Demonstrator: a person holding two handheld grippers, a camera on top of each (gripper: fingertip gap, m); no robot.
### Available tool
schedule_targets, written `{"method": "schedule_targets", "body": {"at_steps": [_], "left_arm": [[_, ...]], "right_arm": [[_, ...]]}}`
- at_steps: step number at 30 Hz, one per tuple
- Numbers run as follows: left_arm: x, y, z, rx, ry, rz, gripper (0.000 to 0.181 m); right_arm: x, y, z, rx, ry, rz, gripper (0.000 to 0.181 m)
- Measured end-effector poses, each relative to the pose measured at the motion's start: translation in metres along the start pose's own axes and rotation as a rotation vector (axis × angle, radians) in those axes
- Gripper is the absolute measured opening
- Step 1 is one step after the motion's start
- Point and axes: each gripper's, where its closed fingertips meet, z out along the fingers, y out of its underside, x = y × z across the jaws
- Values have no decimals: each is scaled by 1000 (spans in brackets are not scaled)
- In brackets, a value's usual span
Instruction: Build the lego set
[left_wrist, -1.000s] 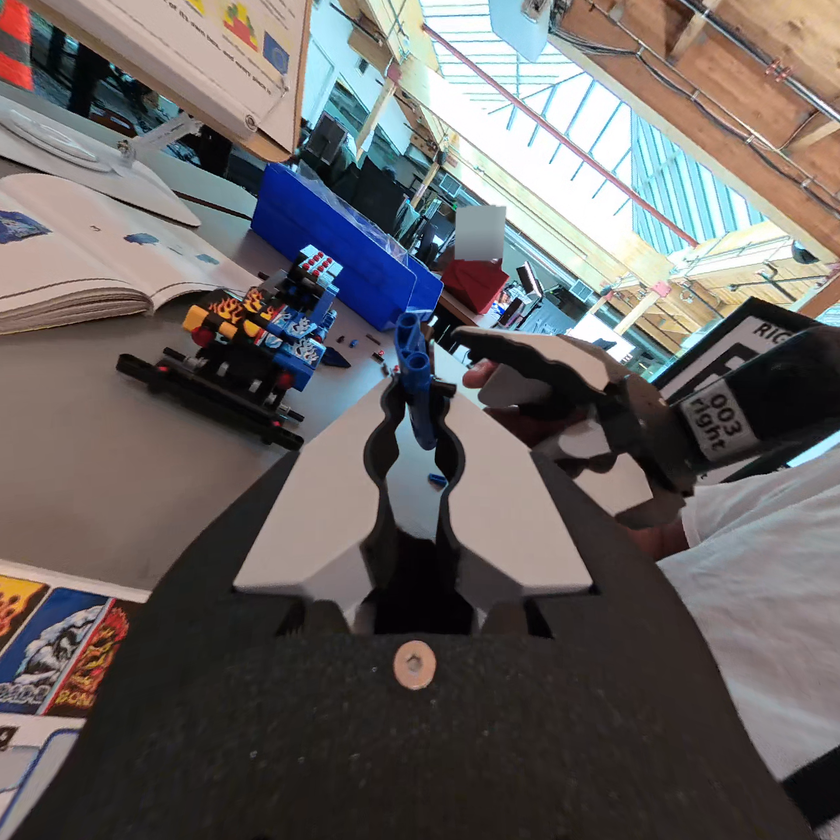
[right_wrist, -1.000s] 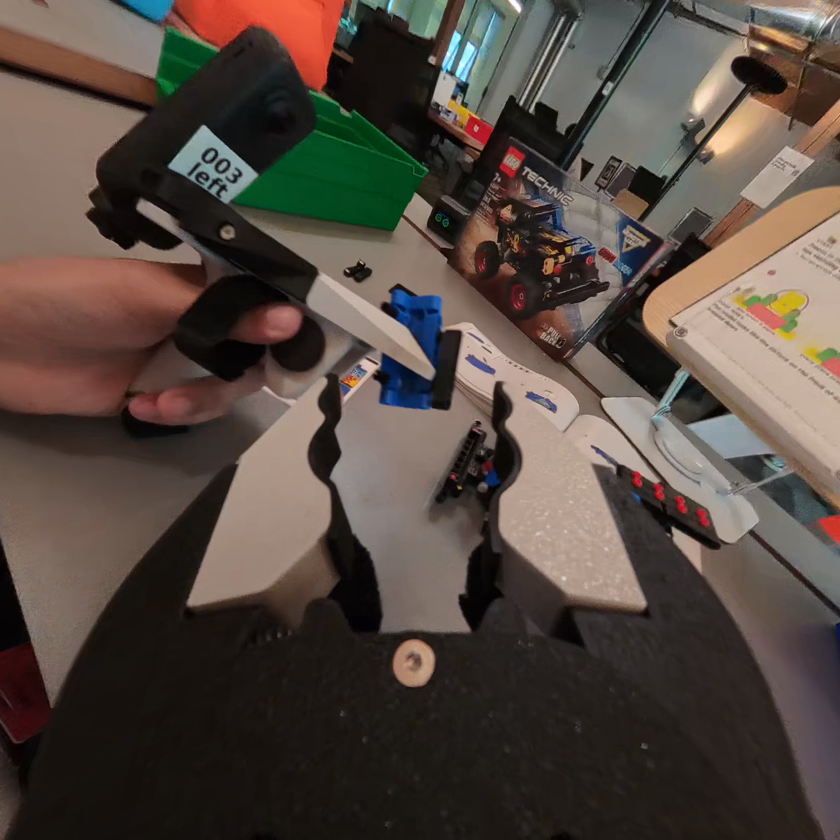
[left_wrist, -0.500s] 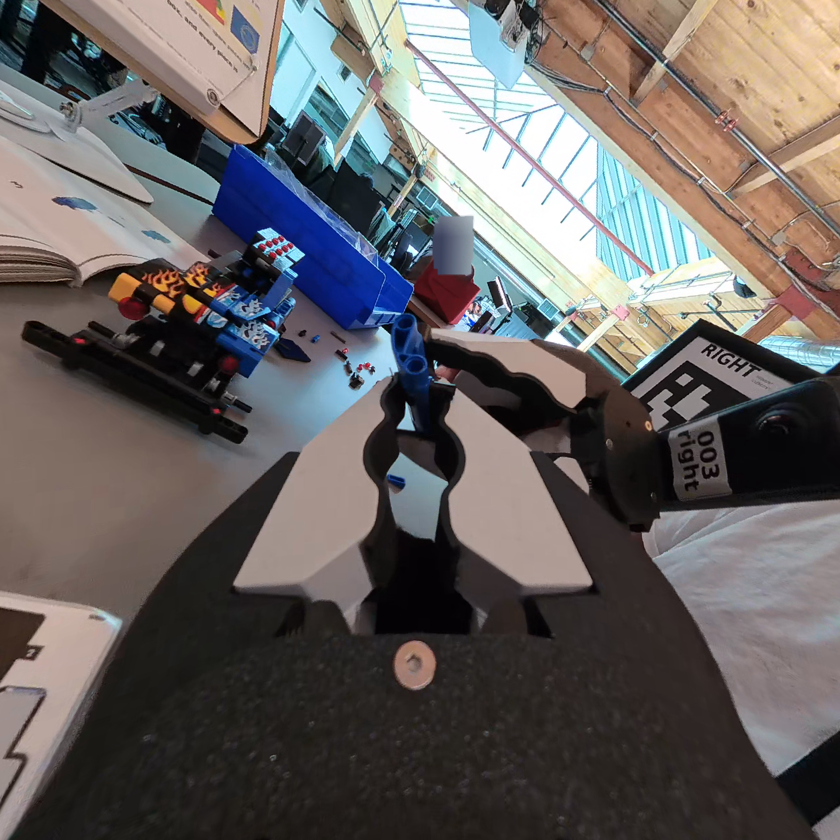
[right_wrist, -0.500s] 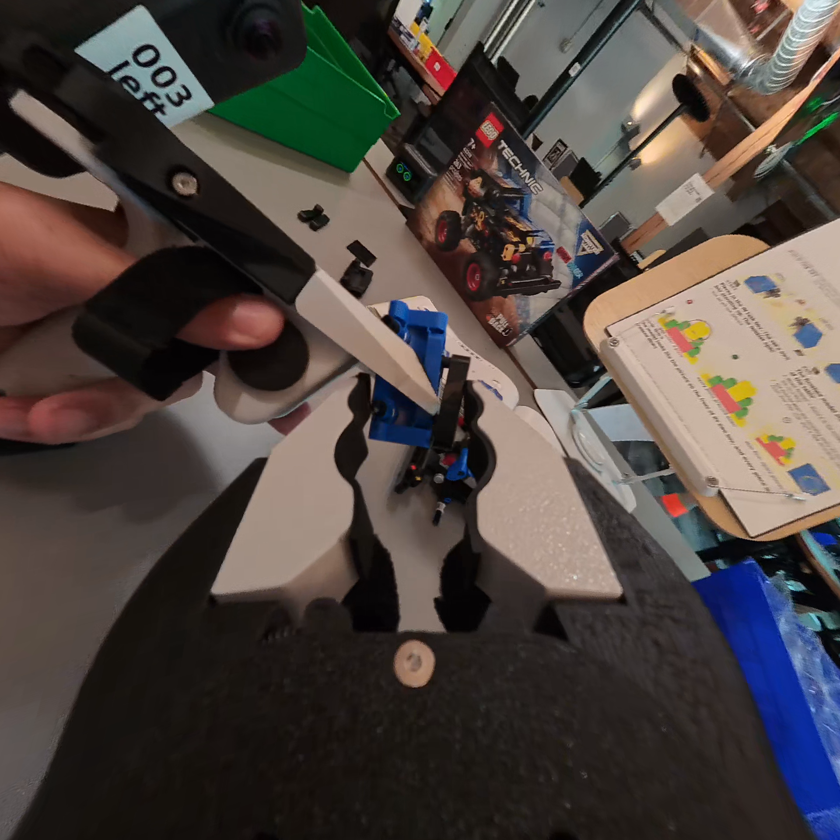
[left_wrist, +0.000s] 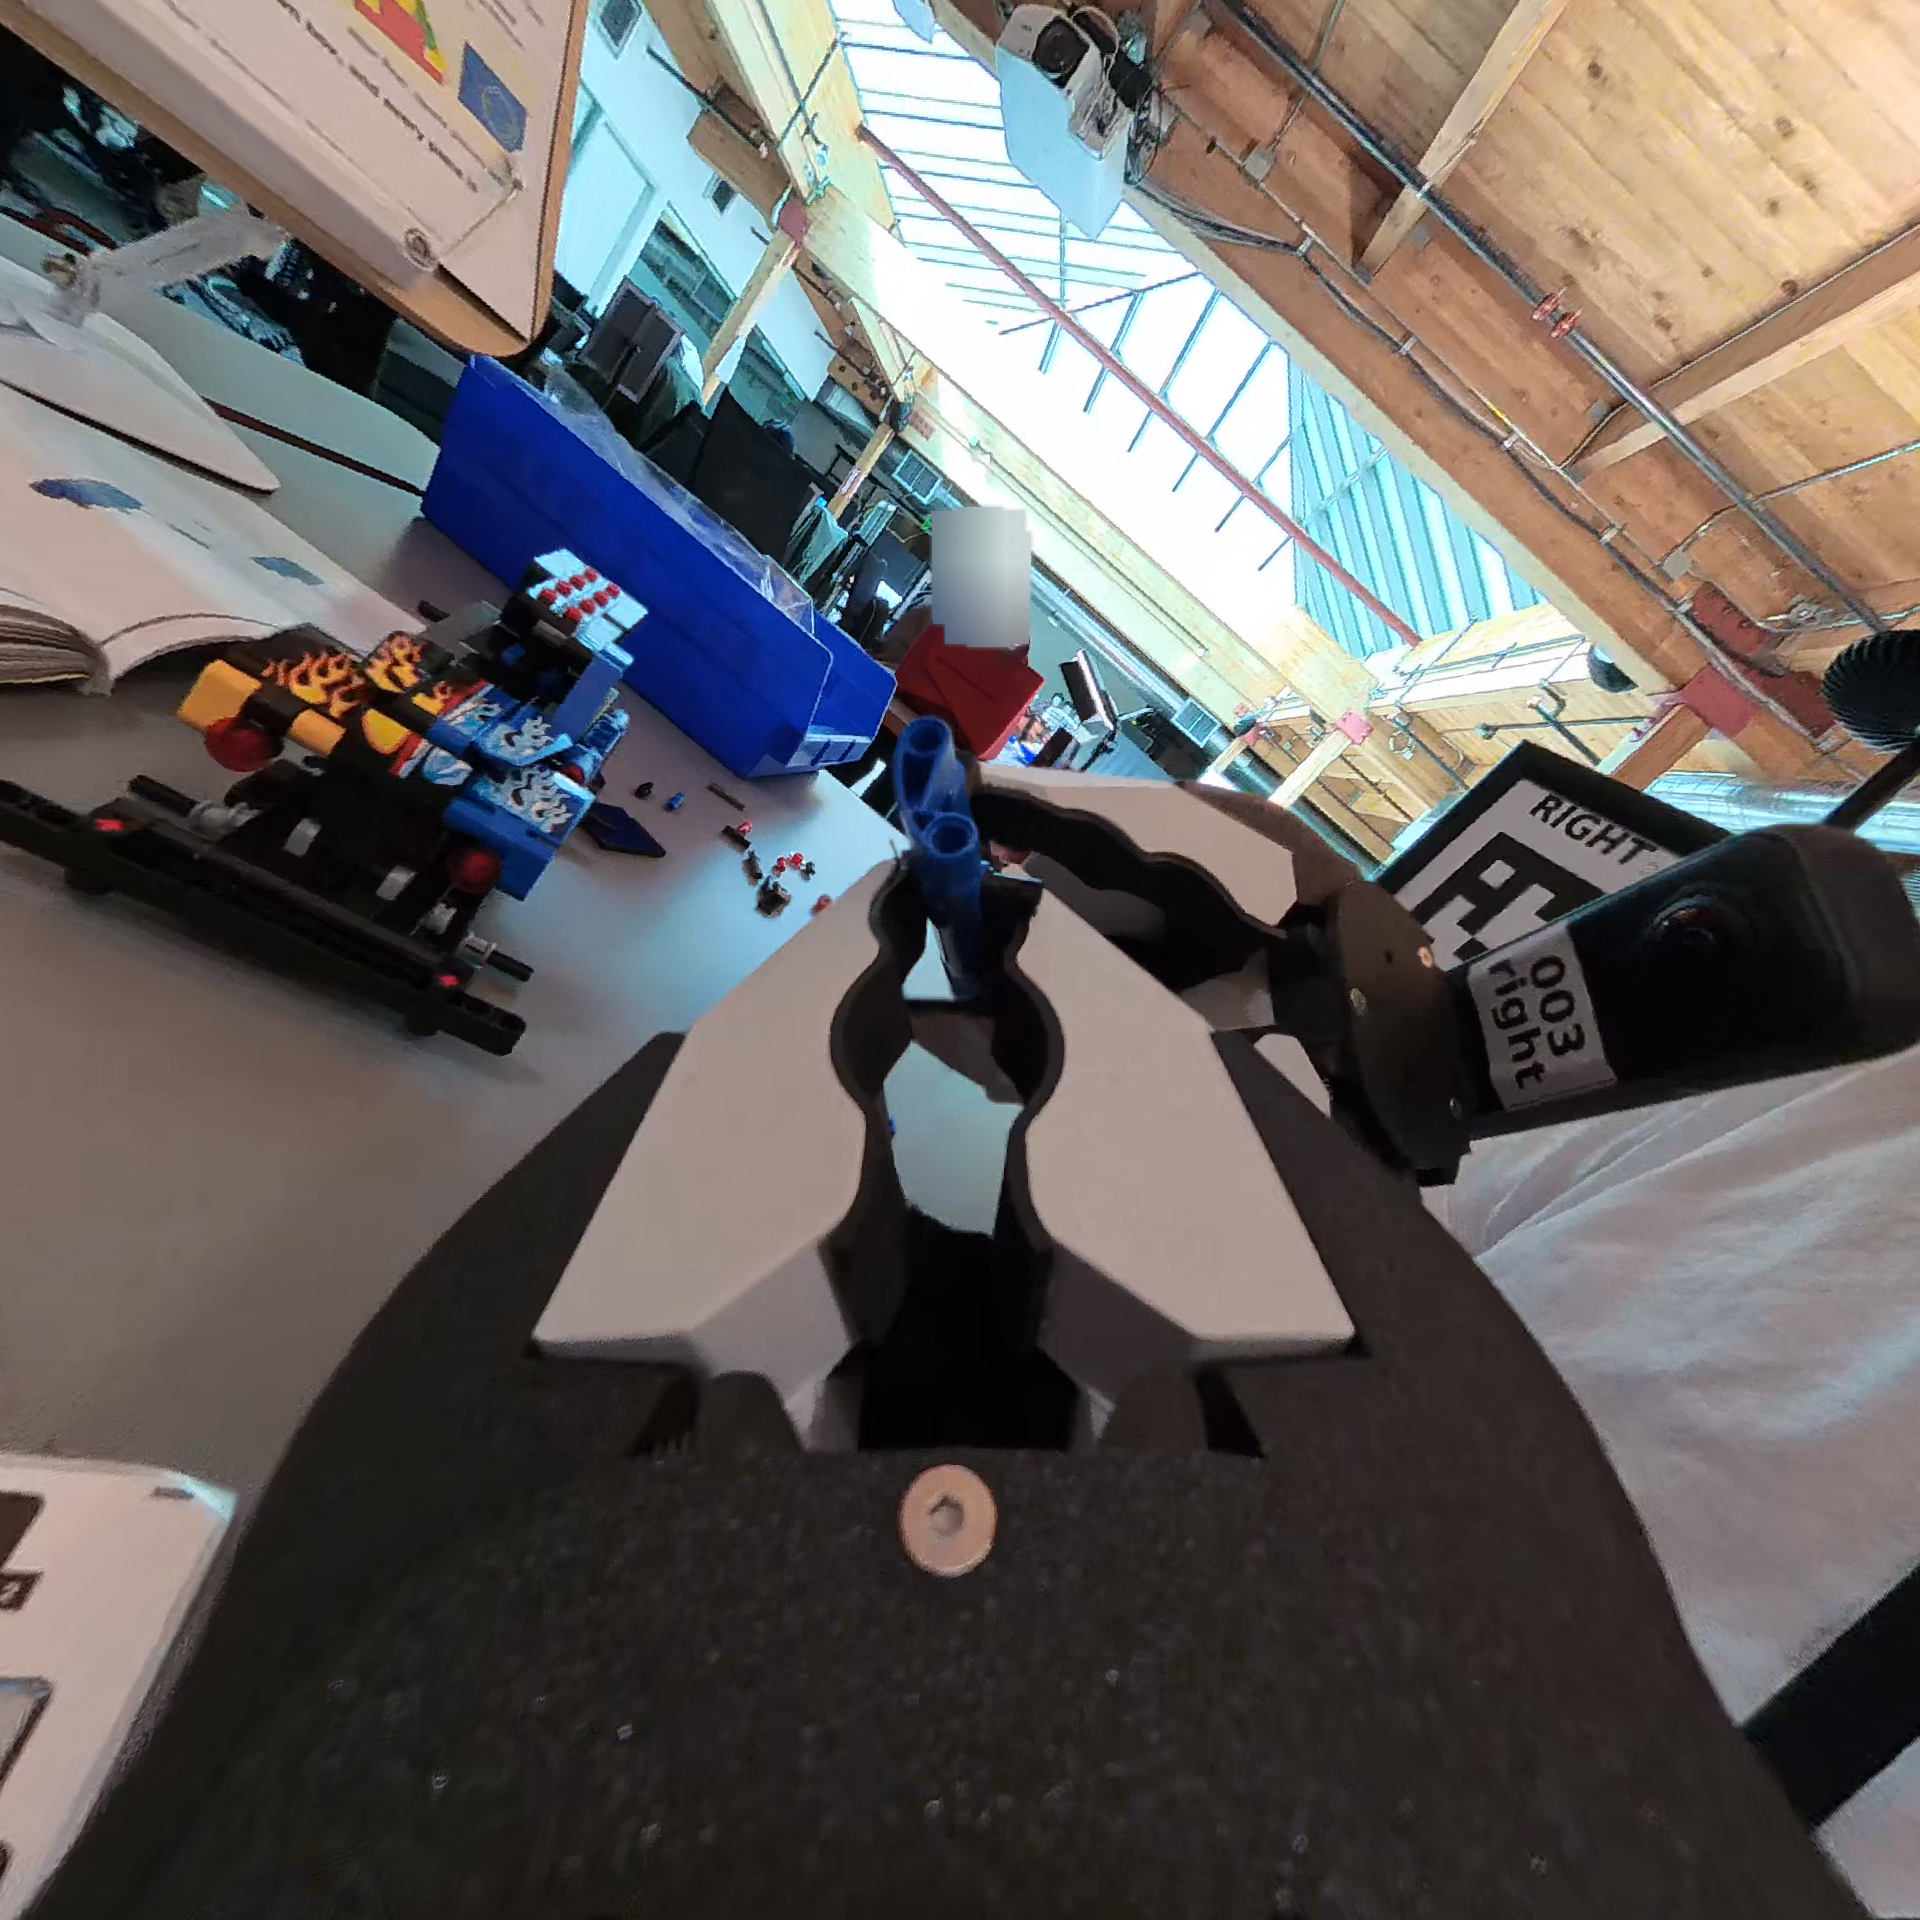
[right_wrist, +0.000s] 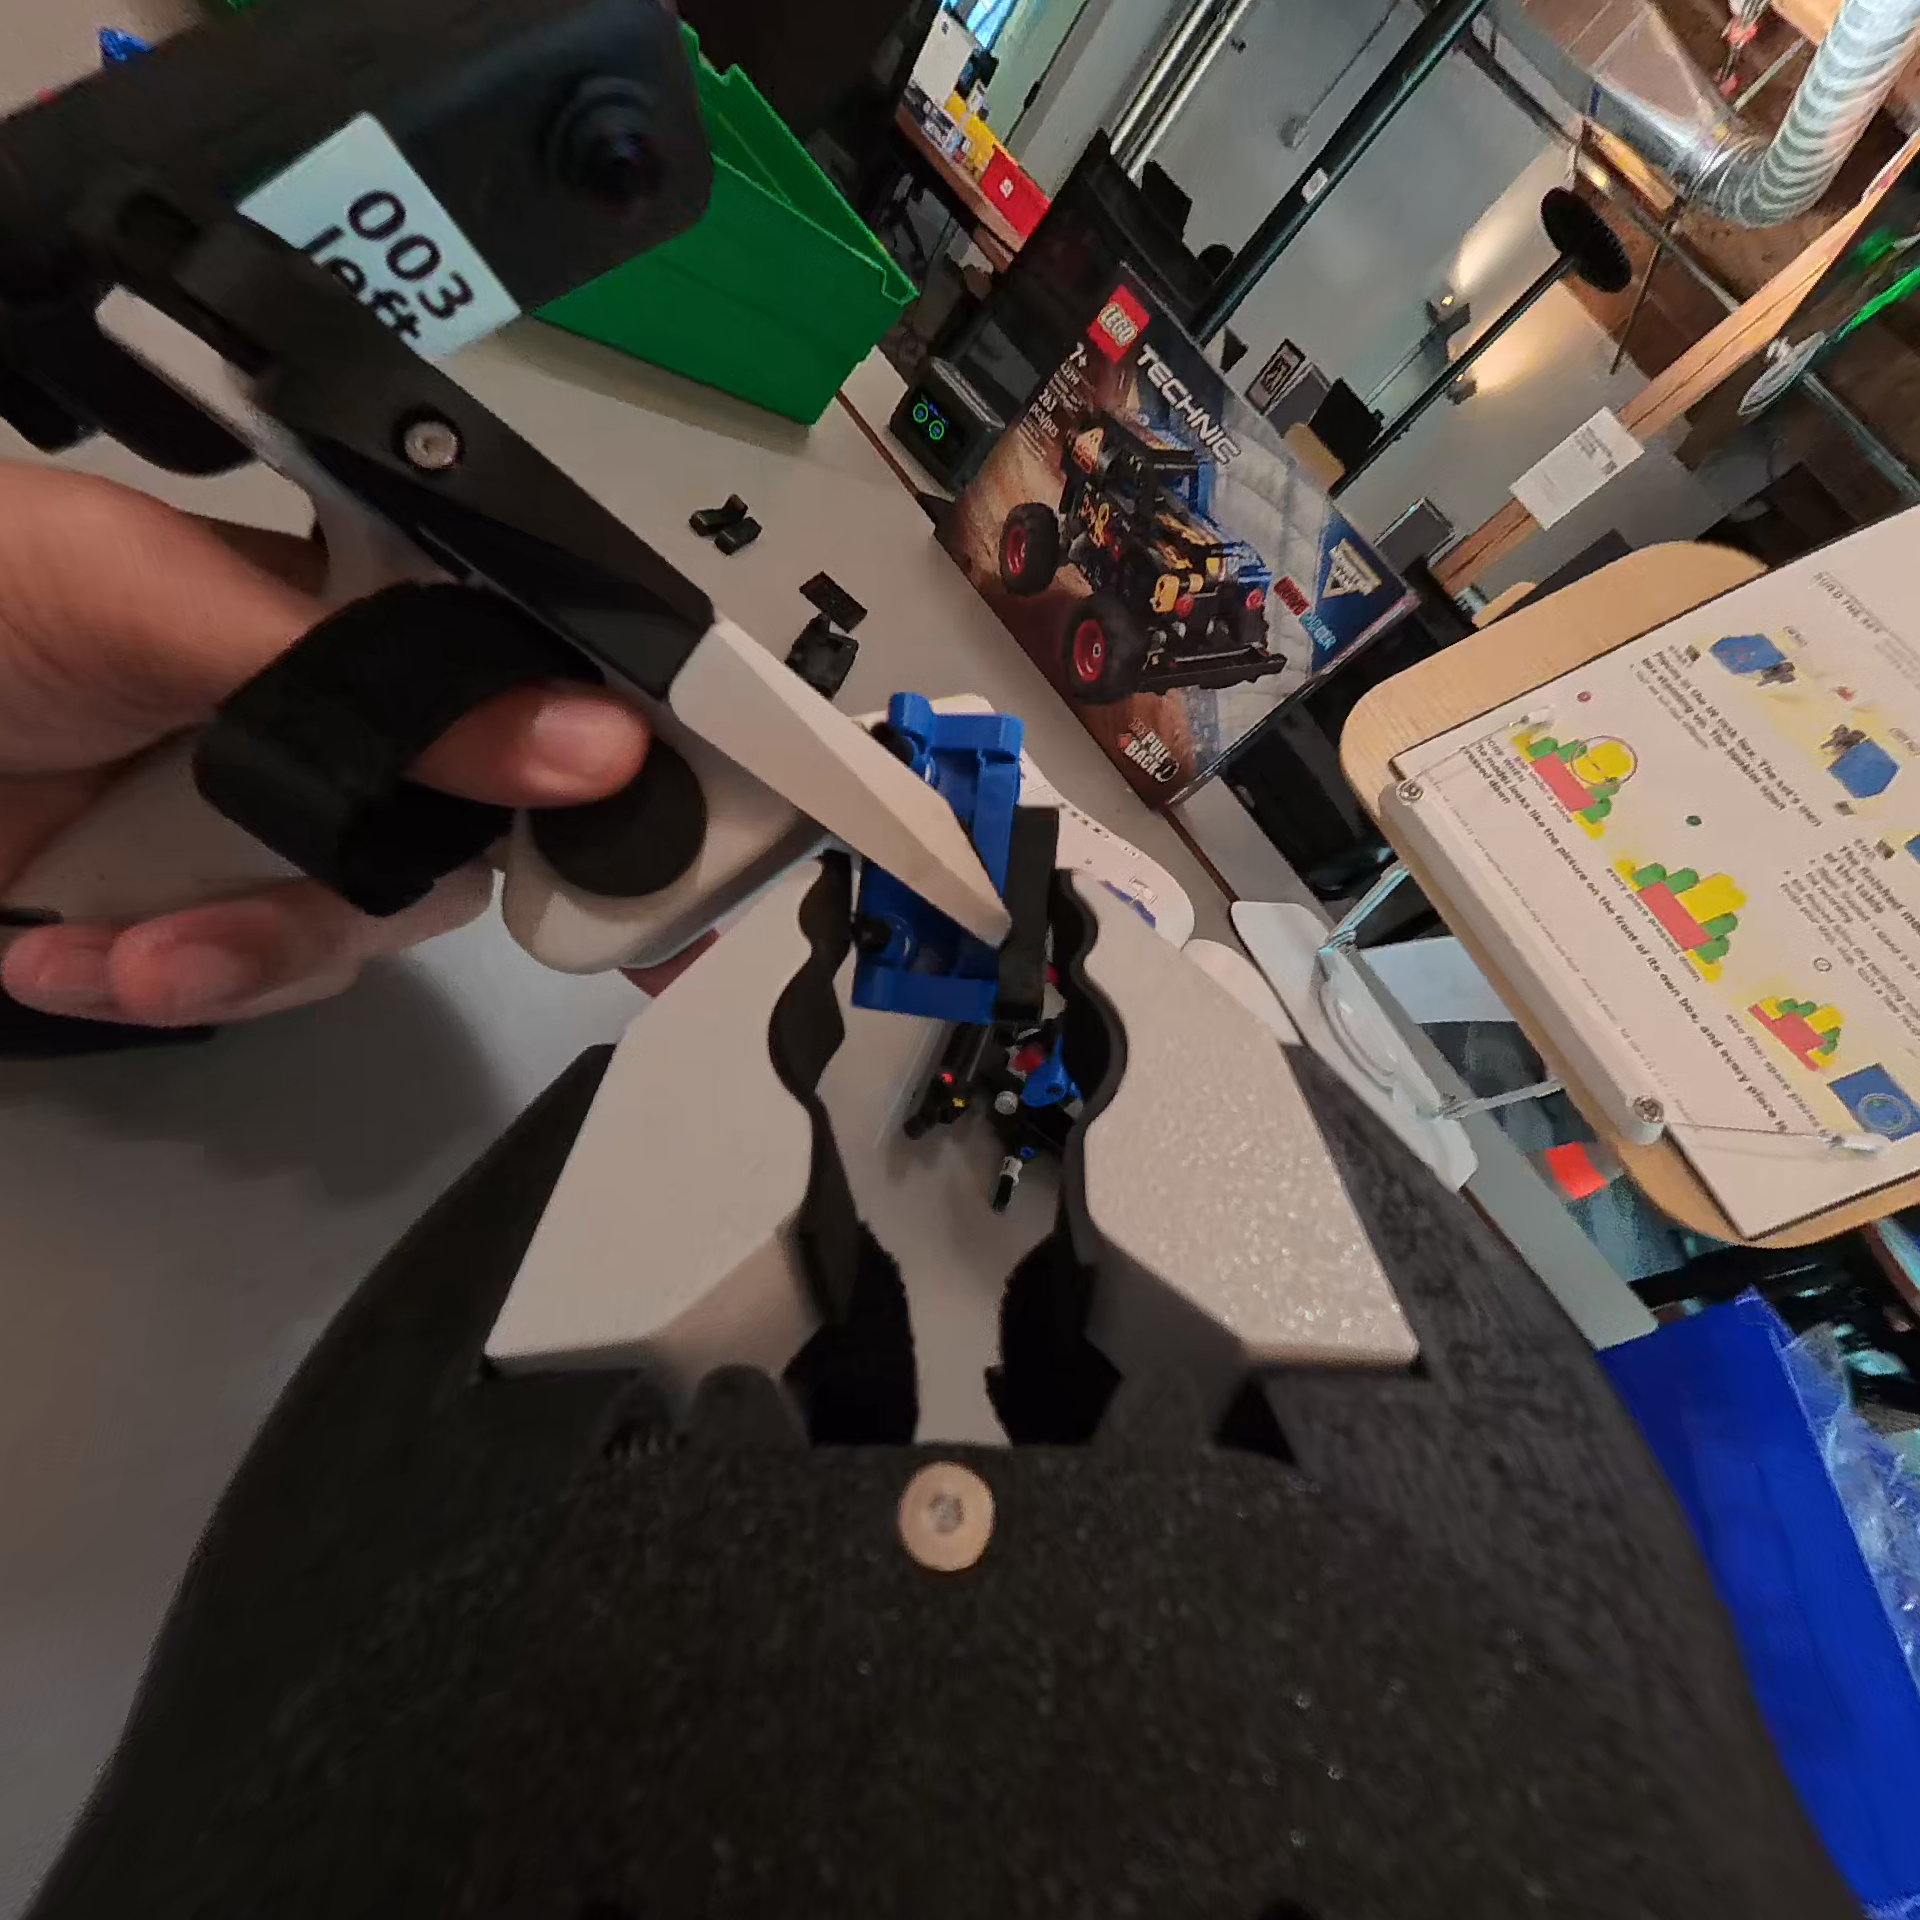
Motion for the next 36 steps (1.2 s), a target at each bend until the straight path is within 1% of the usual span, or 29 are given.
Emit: {"method": "schedule_targets", "body": {"at_steps": [2,7,10,12,16,18,19,20,21,22,24,26,27,28,30,33,34,36], "left_arm": [[0,-5,-2,16,-6,21,8],[-2,-2,0,19,14,-40,8],[0,-2,-2,34,30,-77,8],[2,-3,-2,49,25,-63,8],[0,0,-1,20,20,-46,8],[0,1,-2,-21,26,-4,8],[1,-1,-3,-32,35,24,8],[5,-4,-5,-37,49,76,8],[8,-5,-6,-65,55,153,8],[9,-6,-7,-93,32,251,9],[16,-8,-8,-94,16,452,9],[31,-2,-7,-116,71,564,9],[39,3,-6,-126,114,580,9],[45,7,-5,-129,151,574,9],[50,13,-2,-141,177,545,9],[51,19,1,-161,170,555,8],[52,23,2,-171,171,573,8],[53,30,5,-202,157,617,8]], "right_arm": [[4,1,-2,-7,-6,40,49],[4,8,3,-44,64,-65,41],[3,7,3,-41,60,-75,37],[3,6,2,-34,63,-95,36],[3,8,2,-24,58,-102,37],[1,8,1,-9,-15,-14,38],[-2,7,-3,5,-94,35,38],[-6,6,-10,25,-197,97,44],[-13,4,-21,48,-338,173,46],[-14,3,-33,68,-457,254,48],[9,-5,-47,149,-509,446,53],[20,-22,-61,253,-624,619,44],[20,-27,-65,272,-676,655,40],[18,-28,-65,271,-697,649,36],[11,-28,-66,276,-717,578,23],[2,-30,-68,273,-751,541,19],[2,-28,-66,262,-742,527,15],[0,-24,-66,250,-736,498,12]]}}
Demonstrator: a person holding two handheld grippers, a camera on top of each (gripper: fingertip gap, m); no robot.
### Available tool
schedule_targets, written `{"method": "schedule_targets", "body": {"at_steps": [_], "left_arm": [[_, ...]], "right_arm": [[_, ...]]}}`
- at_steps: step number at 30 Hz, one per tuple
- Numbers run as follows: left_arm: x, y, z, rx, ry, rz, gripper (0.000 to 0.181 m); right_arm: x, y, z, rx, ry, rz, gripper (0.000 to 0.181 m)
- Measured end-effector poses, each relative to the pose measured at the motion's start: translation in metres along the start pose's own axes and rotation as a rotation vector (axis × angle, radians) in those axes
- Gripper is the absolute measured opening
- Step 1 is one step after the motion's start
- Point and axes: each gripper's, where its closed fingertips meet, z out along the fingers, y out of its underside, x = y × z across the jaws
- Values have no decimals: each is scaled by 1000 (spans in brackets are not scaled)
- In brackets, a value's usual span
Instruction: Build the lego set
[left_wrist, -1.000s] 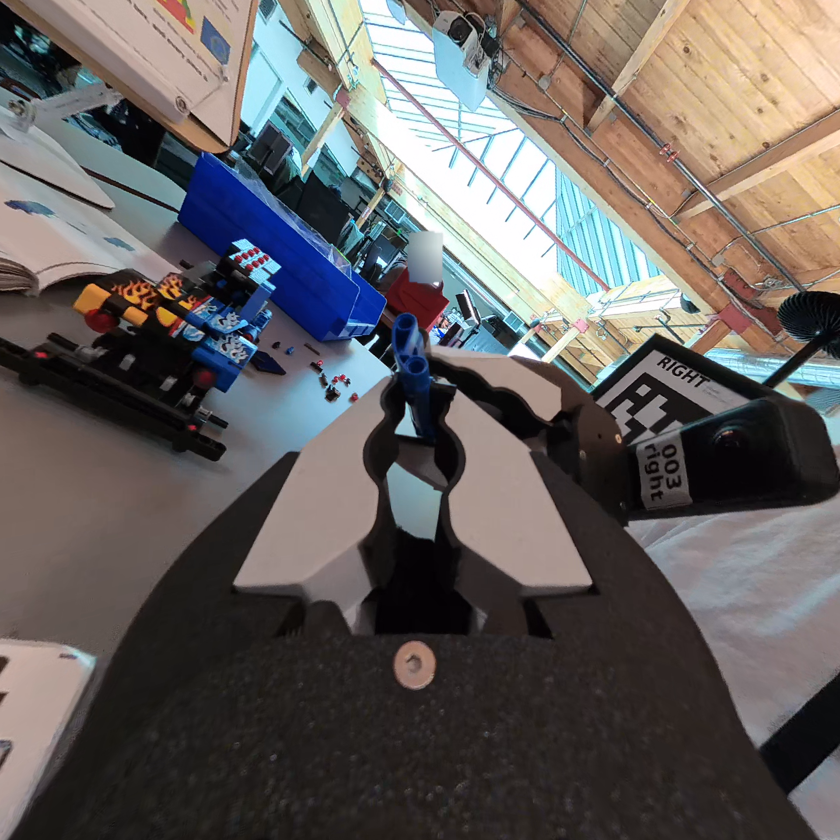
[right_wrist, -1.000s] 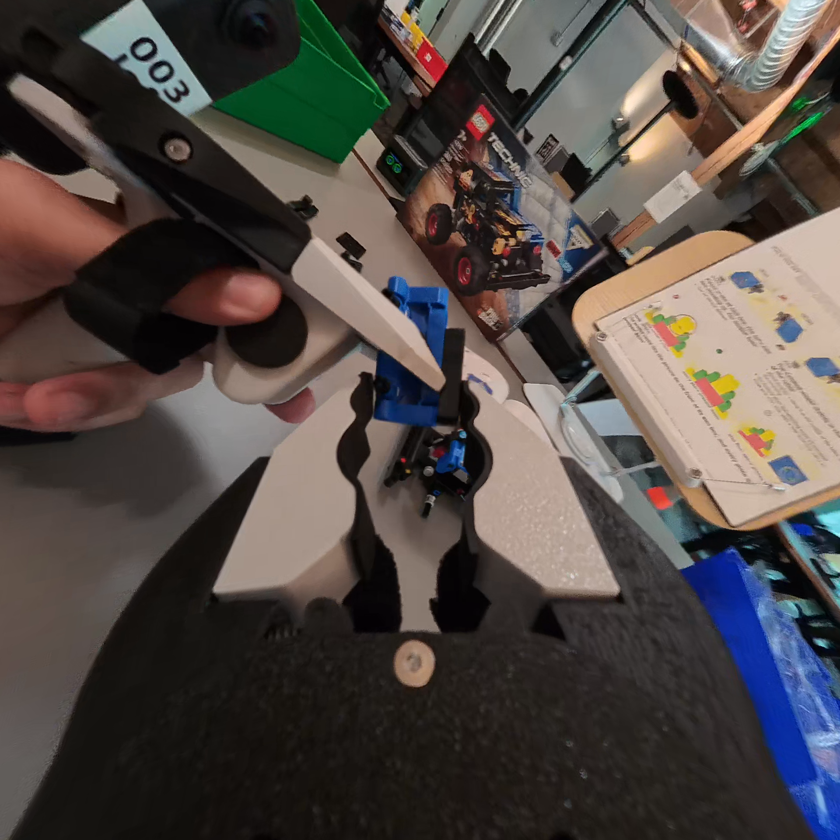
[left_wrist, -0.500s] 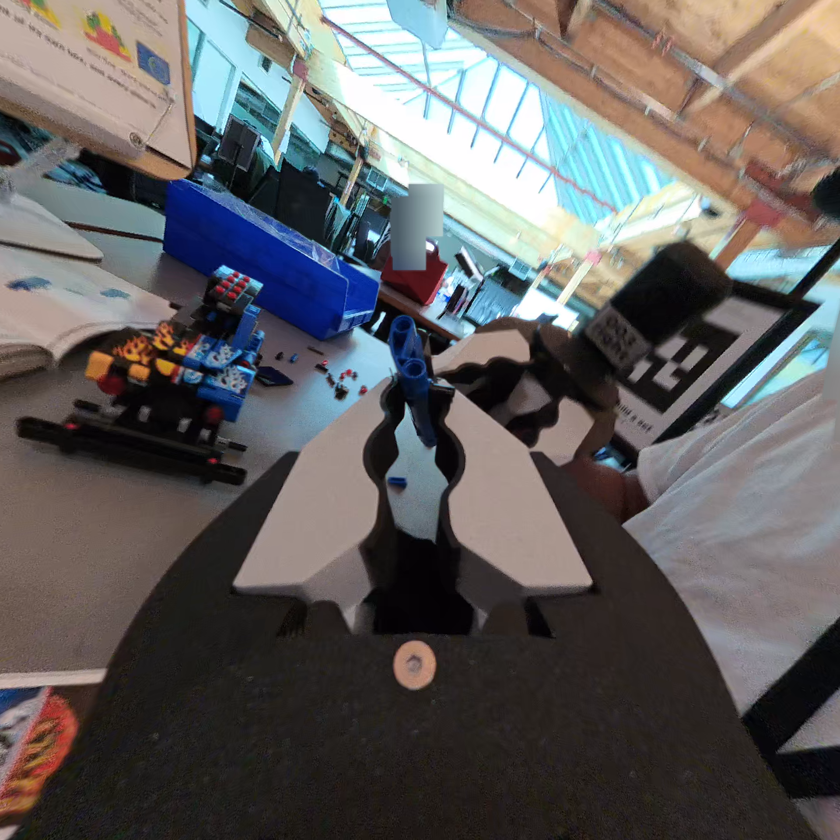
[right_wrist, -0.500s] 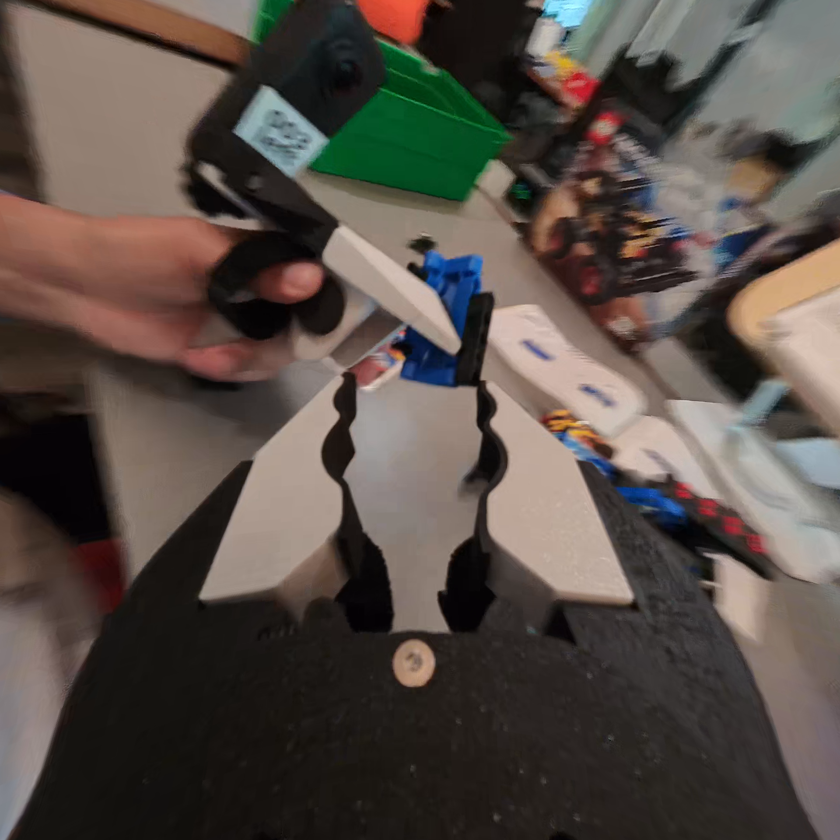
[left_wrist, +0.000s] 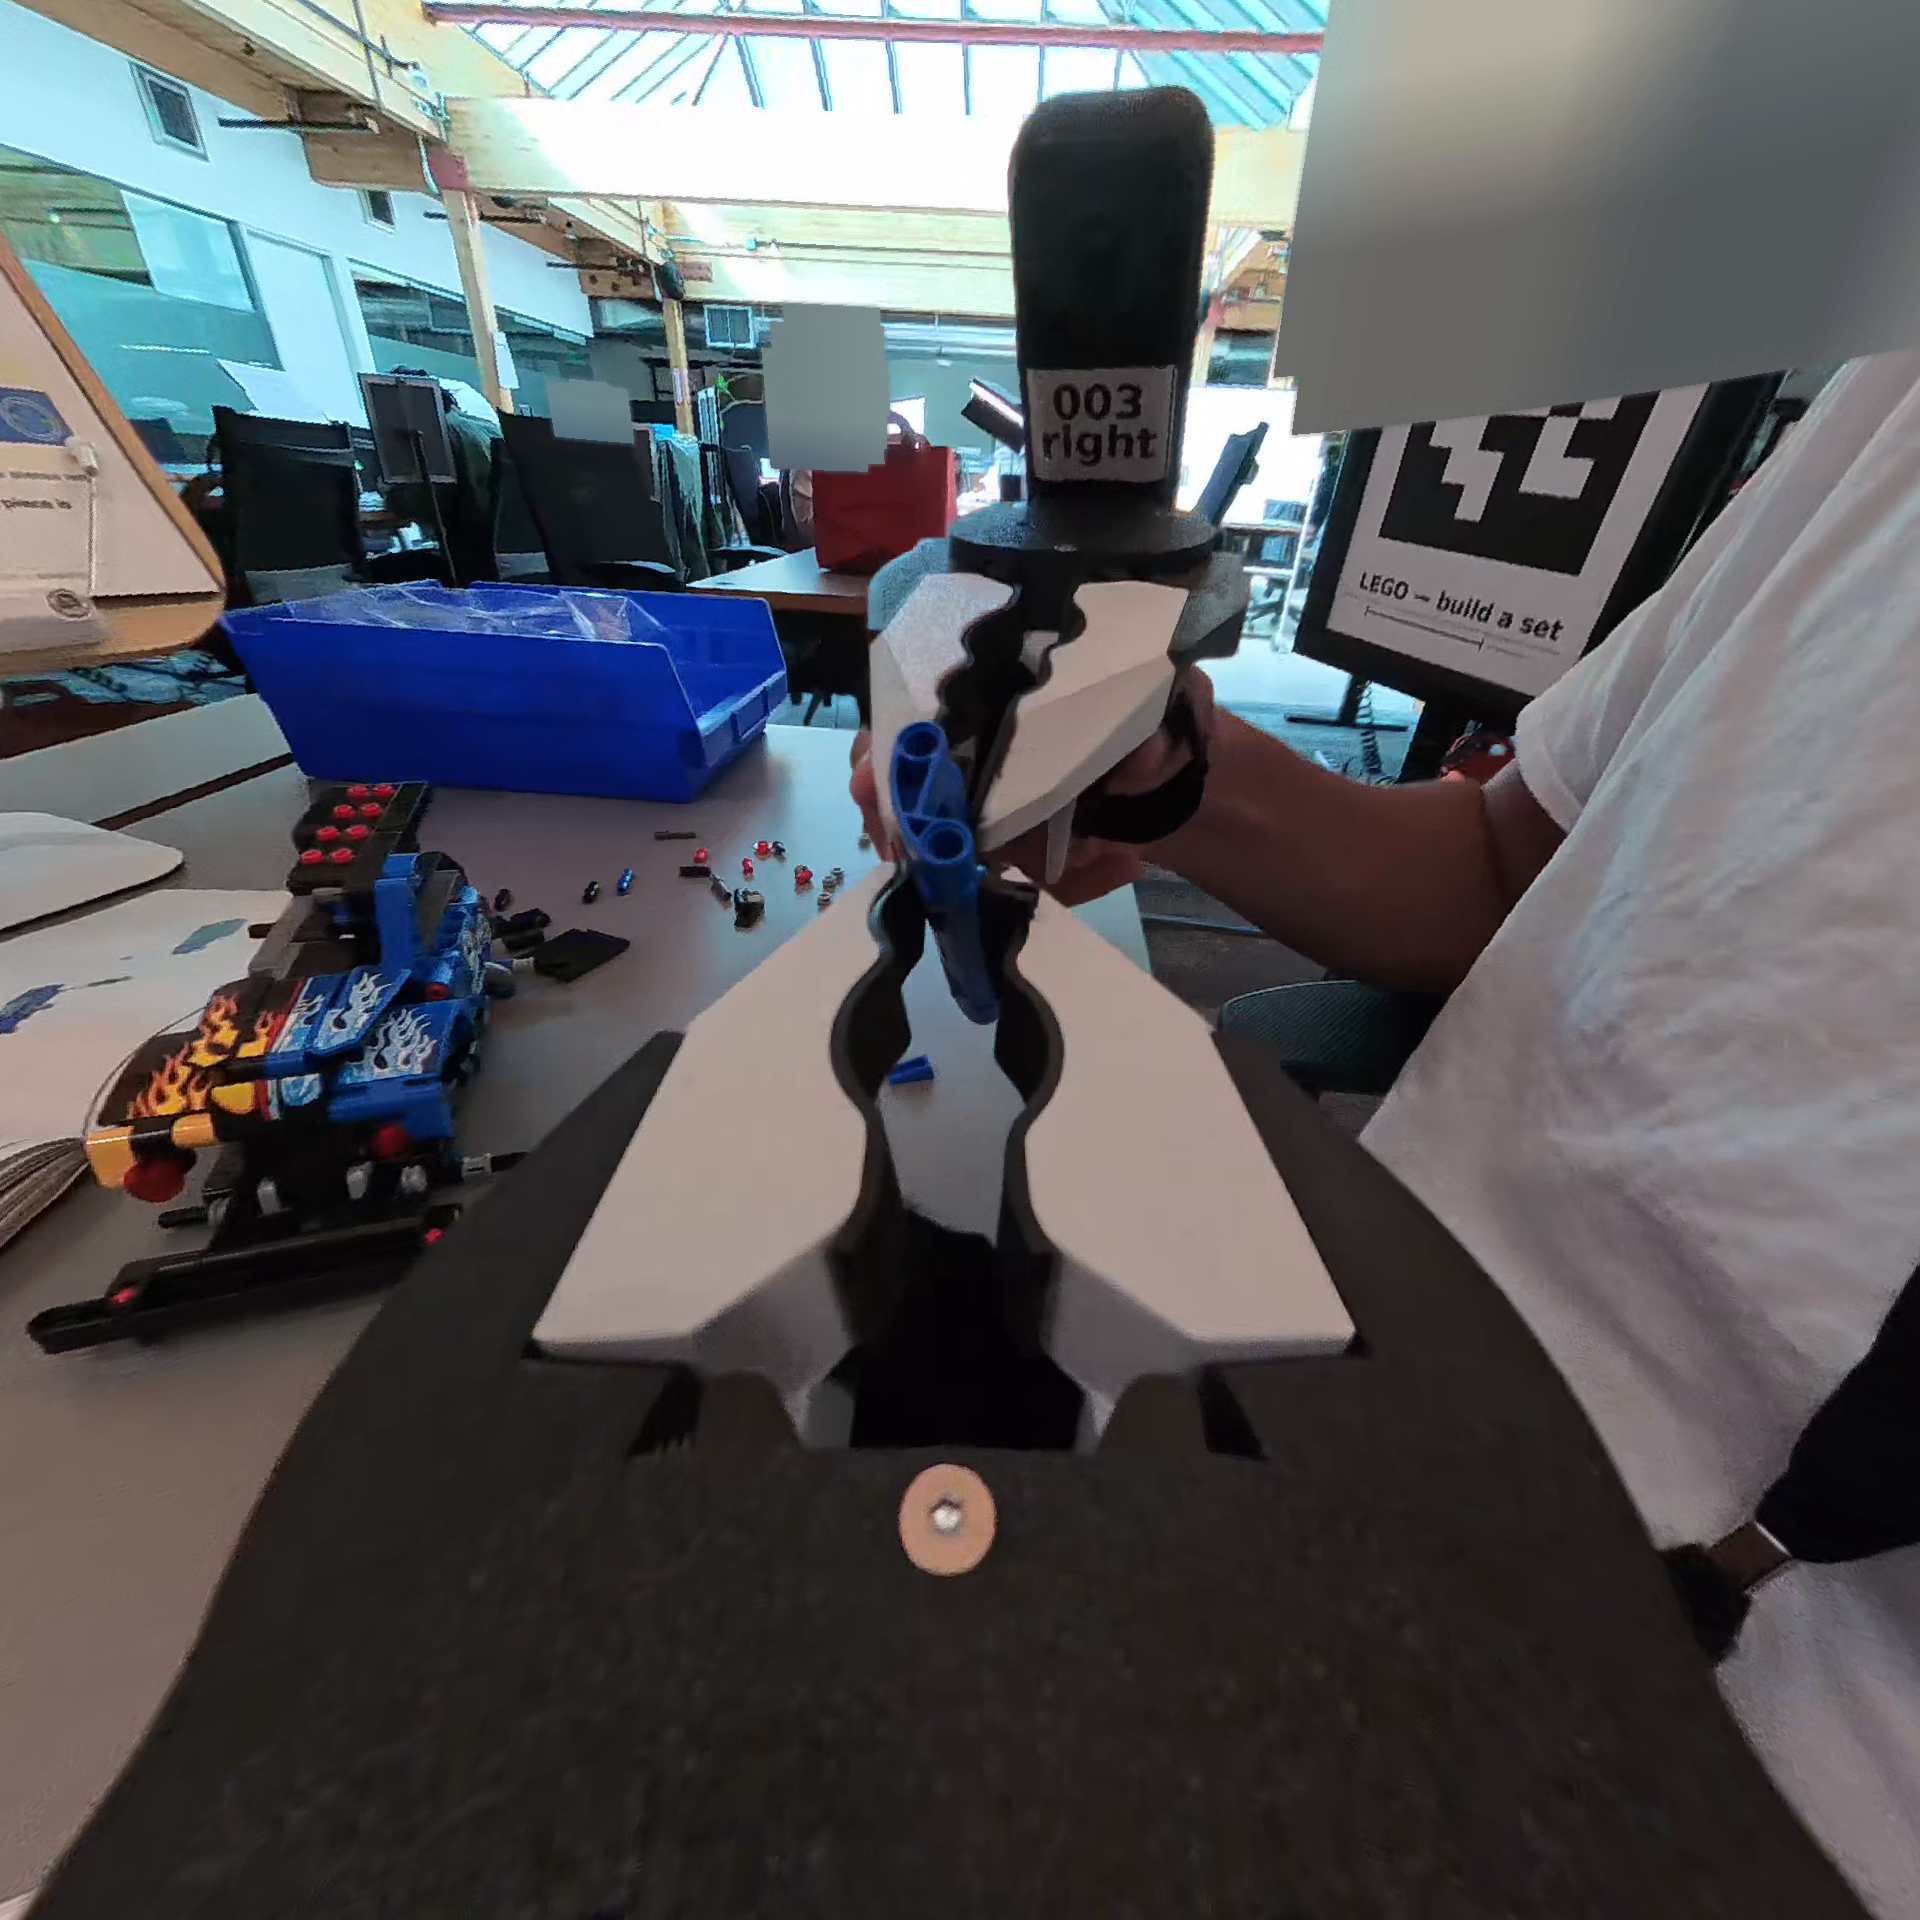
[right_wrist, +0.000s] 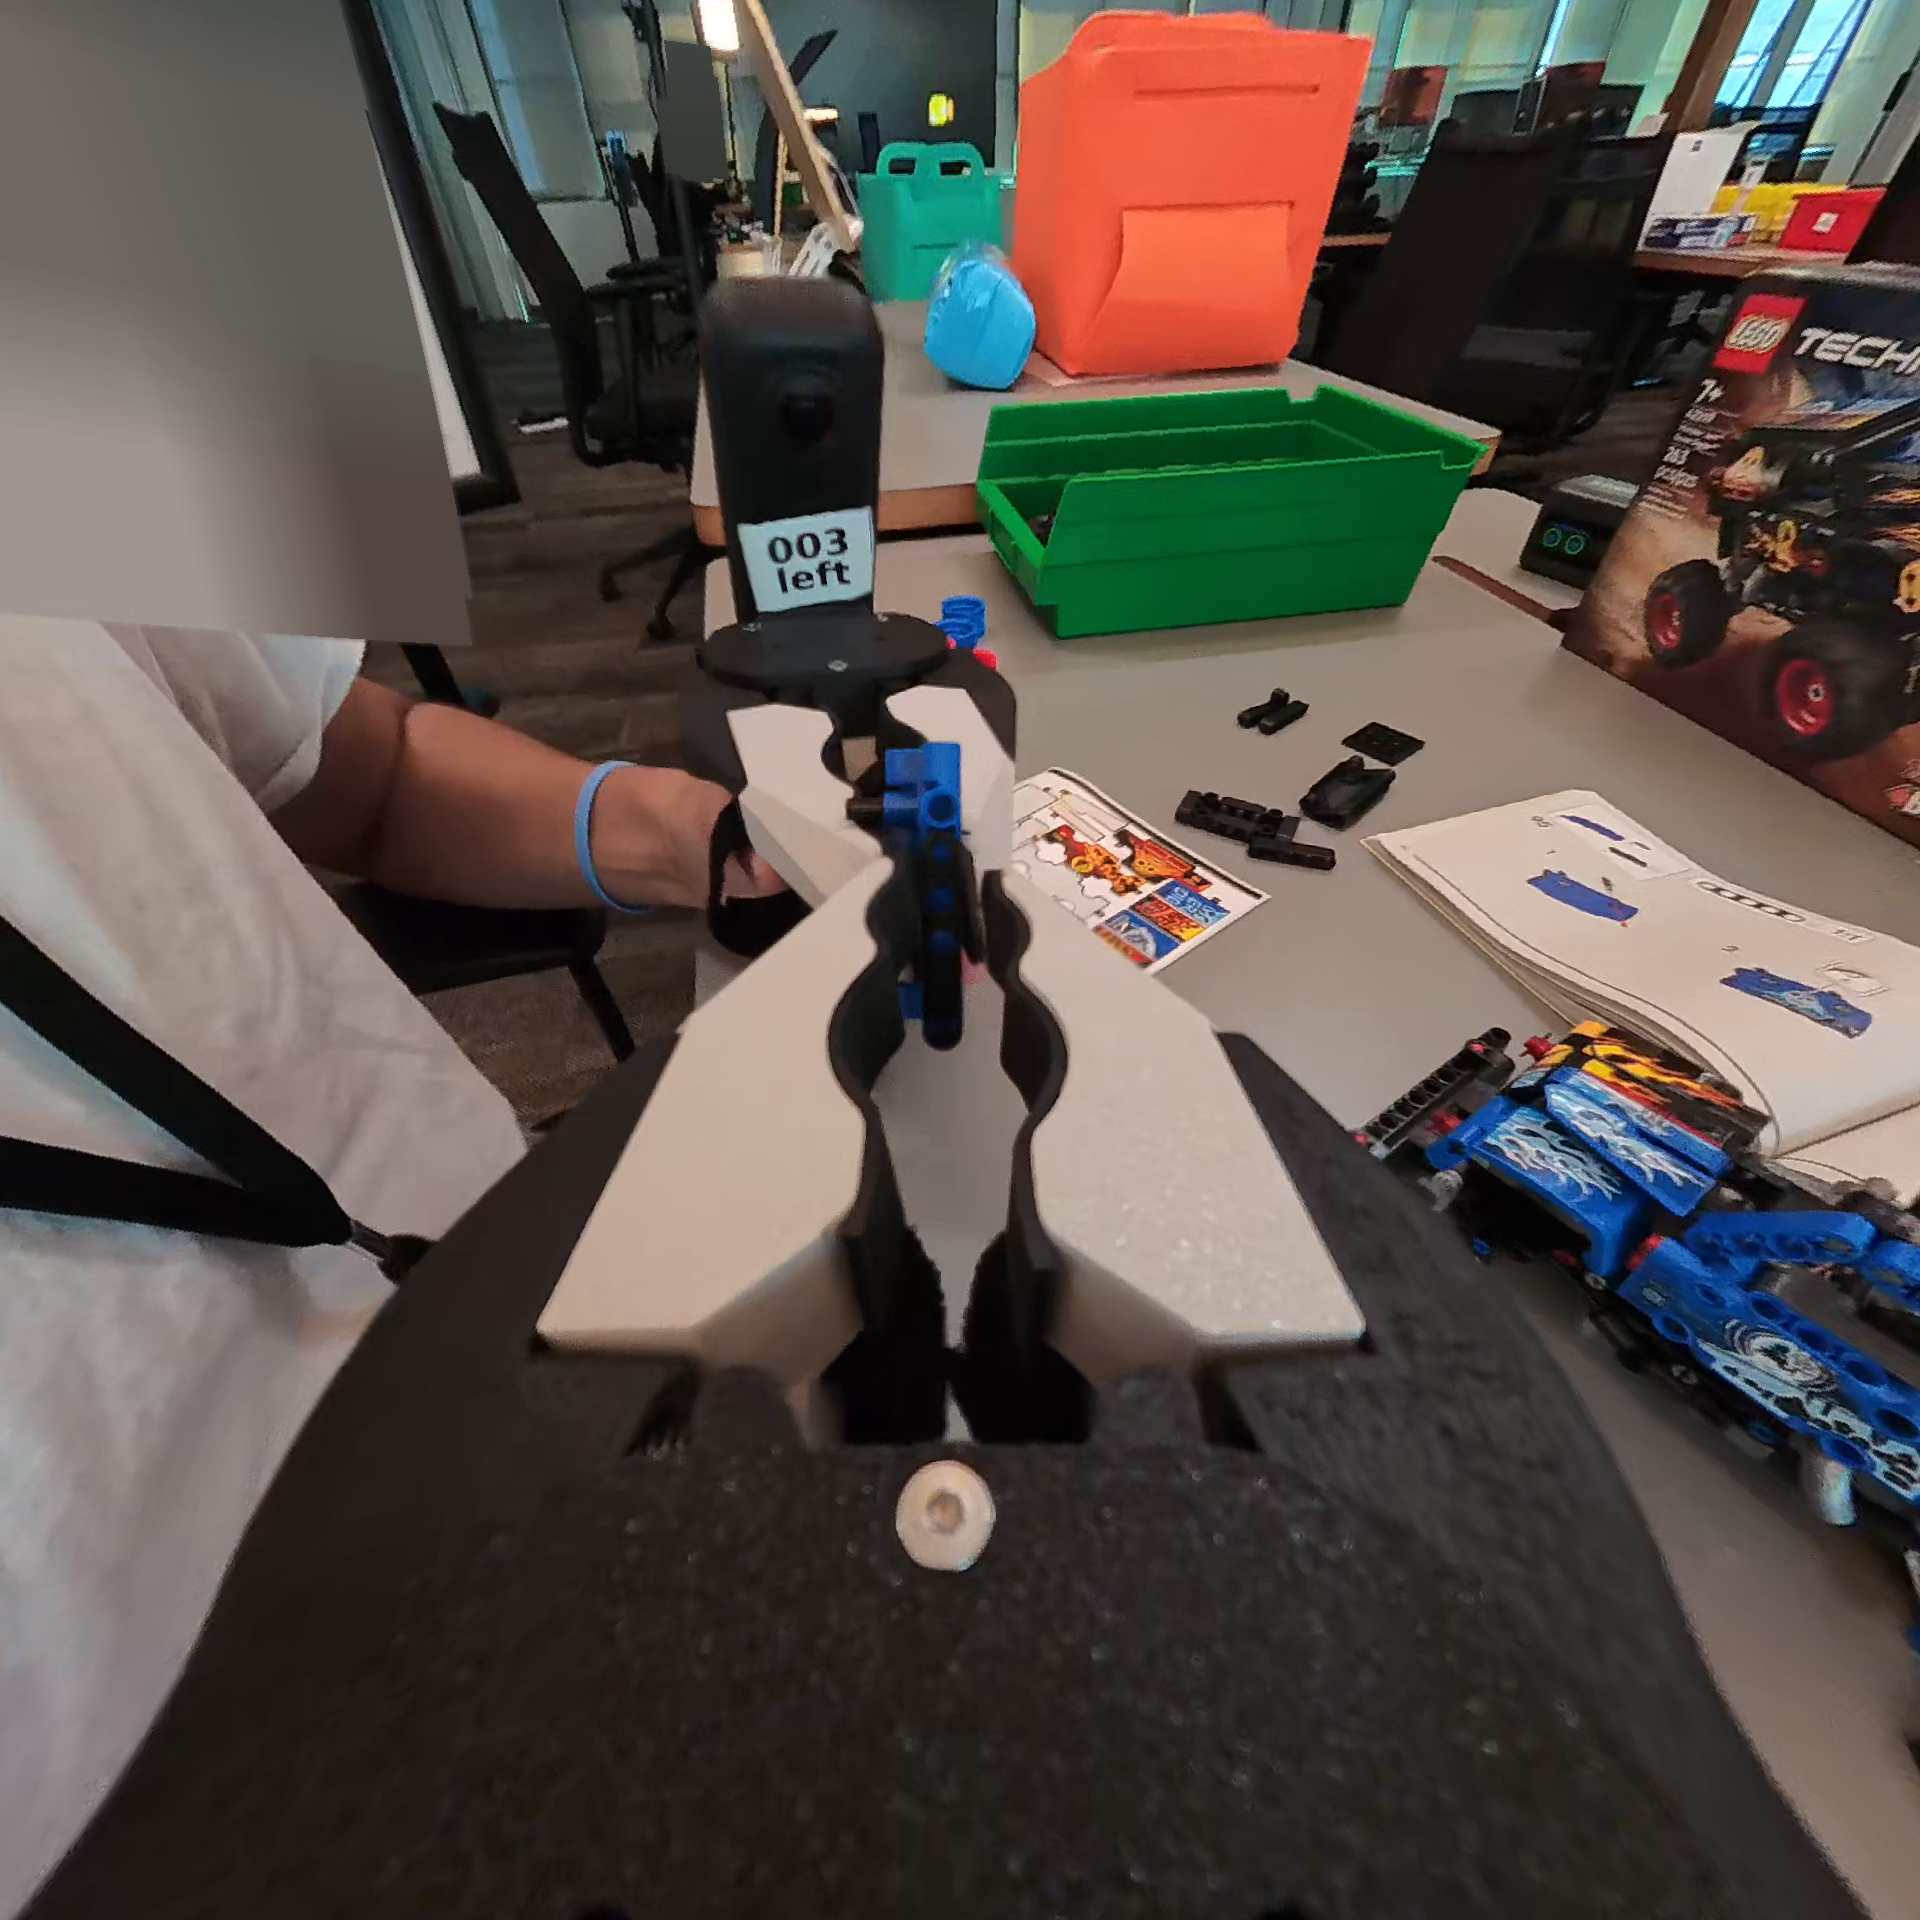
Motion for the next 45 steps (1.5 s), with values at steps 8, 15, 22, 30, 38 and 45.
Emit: {"method": "schedule_targets", "body": {"at_steps": [8,15,22,30,38,45], "left_arm": [[-19,21,-2,-116,-99,-1,29],[-59,19,-31,-121,-253,-32,26],[-65,34,-27,-194,-263,-96,25],[-41,92,5,-567,-145,-29,33],[-38,108,3,-706,-154,170,12],[-33,118,2,-767,-164,199,17]], "right_arm": [[26,19,-16,-125,131,-116,7],[92,82,-42,-573,492,-851,7],[89,115,-23,-651,414,-1105,6],[57,117,-4,-522,344,-1081,6],[41,119,-1,-461,314,-1102,7],[28,139,-3,-518,212,-989,12]]}}
